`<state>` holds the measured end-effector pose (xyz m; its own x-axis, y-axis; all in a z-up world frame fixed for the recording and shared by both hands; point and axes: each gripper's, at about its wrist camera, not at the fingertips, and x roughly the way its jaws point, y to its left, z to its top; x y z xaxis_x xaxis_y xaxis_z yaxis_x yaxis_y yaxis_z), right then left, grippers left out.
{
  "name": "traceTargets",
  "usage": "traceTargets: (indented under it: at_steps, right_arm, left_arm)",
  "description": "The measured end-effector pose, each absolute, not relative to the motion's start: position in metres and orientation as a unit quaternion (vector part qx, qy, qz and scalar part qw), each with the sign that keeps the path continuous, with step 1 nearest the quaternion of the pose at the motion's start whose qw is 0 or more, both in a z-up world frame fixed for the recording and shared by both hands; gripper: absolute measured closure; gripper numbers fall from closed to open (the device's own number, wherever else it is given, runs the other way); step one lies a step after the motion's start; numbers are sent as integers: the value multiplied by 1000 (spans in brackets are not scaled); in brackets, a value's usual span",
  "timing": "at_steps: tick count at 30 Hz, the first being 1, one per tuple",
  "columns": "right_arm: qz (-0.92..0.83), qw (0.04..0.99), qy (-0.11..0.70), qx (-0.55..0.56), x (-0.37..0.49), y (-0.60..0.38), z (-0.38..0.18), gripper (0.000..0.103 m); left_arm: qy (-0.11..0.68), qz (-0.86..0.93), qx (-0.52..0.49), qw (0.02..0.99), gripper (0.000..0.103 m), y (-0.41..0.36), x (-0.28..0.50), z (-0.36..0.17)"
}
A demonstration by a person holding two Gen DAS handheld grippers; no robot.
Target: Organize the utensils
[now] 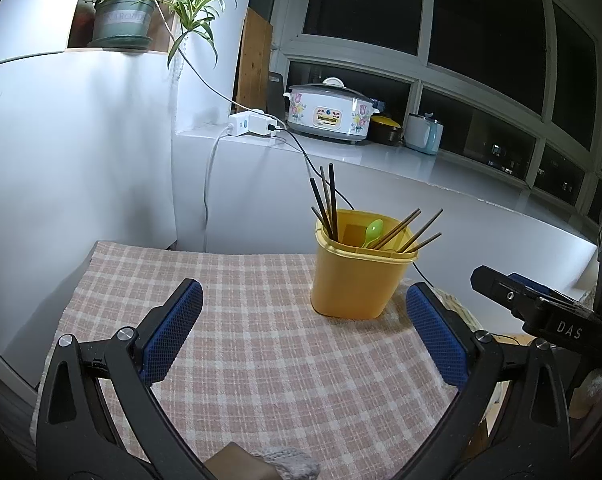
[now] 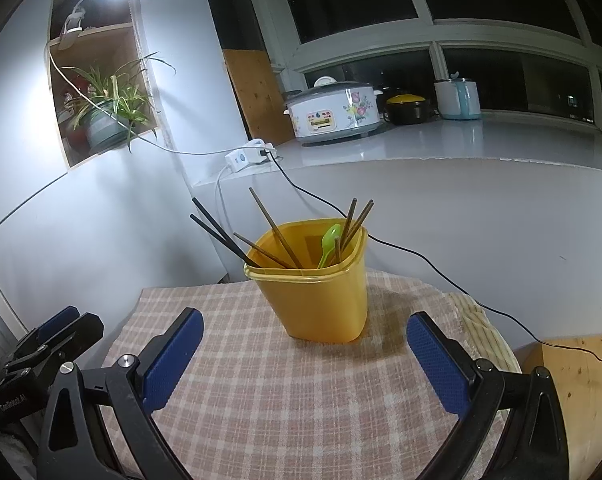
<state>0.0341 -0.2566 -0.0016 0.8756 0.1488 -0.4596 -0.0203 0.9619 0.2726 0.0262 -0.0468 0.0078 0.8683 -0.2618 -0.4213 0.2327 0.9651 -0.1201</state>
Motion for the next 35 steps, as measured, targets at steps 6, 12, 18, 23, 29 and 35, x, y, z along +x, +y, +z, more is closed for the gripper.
traceTargets:
  at_steps: [6,12,18,23,29,35]
  right_arm:
    - [46,959,249,130,35,-255,-4,0]
    - [46,958,250,132,36,-255,-5,0]
    - [48,958,250,130,35,-254,-5,0]
    - [51,958,251,131,35,-253,-5,0]
    - [55,958,251,127,34,-252,-5,0]
    - [54,957,255,127,35,-251,-7,0]
  left_arm:
    - [224,-127,-32,966,0,-47,27,8]
    - [224,-128,-32,966,0,-47,27,7]
    - [225,-128,-37,965,0,-48,29,7]
    - [227,-127,-41,965,0,-46,30,7]
    - [228,-121,-49,965,0,-43,30,3]
    - [216,-115,-45,968,0,-44,26,3]
